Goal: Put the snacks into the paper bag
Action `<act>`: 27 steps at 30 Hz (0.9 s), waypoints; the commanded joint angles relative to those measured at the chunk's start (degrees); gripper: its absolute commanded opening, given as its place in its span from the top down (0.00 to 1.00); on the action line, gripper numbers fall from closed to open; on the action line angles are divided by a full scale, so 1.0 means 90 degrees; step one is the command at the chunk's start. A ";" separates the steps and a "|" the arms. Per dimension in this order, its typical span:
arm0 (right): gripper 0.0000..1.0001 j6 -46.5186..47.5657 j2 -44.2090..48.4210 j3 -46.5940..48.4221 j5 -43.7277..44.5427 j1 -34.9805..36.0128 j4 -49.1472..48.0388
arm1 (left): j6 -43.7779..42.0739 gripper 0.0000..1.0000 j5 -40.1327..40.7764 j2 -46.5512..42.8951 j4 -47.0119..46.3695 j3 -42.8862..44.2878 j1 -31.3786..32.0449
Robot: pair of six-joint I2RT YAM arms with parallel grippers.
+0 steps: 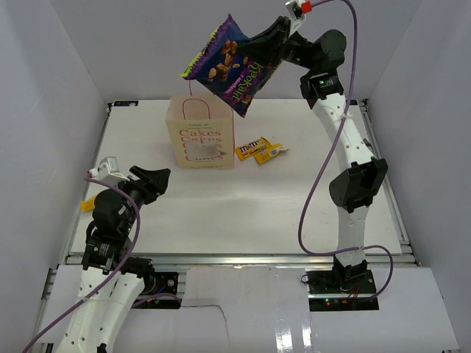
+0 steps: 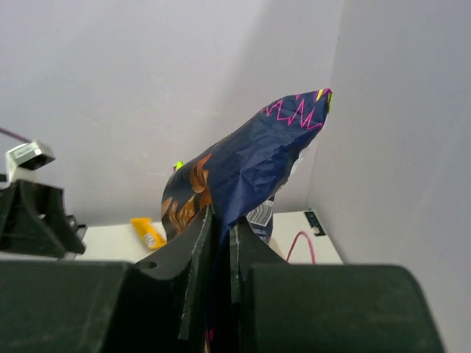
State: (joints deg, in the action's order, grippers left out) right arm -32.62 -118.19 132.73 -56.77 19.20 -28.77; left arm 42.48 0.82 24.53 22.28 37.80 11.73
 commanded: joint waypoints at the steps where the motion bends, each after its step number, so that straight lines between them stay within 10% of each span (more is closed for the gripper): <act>1: 0.92 0.0880 -0.0099 0.0720 0.1561 0.0355 0.0014 | 0.0114 0.27 -0.0081 0.0134 0.0024 0.0009 -0.0024; 27: 0.92 0.3086 -0.0901 0.0517 0.3534 0.1860 -0.0133 | 0.0524 0.27 -0.0228 0.0067 0.0307 -0.0206 -0.0024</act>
State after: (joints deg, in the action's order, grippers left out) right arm -9.89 -129.99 136.75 -28.27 33.95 -20.67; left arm 46.57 -1.98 25.74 23.88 36.67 11.73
